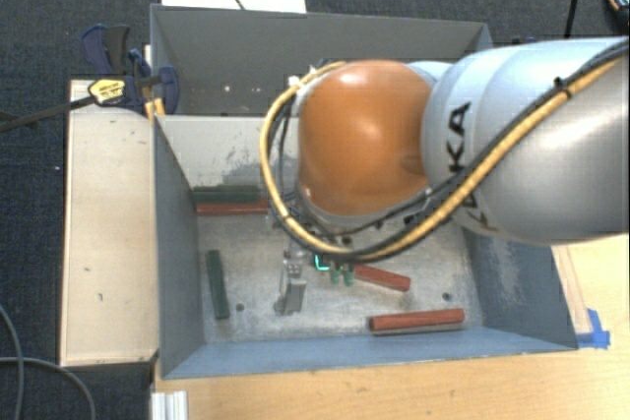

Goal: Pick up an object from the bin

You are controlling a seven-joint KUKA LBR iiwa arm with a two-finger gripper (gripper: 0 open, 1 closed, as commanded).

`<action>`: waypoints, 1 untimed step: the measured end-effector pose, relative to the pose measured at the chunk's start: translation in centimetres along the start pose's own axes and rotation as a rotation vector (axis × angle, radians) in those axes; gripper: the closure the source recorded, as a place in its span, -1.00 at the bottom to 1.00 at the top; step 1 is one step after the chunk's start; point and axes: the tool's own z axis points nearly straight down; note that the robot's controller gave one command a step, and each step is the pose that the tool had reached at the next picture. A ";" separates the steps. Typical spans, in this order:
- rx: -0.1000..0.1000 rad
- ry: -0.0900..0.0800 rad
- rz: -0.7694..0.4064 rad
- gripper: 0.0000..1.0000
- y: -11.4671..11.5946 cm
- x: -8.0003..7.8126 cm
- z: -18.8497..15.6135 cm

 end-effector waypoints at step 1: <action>0.002 -0.001 0.074 -1.00 -3.8 -2.7 9.1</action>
Offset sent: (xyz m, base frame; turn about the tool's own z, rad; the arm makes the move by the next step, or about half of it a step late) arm 0.0267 -0.0355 -0.0868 0.0679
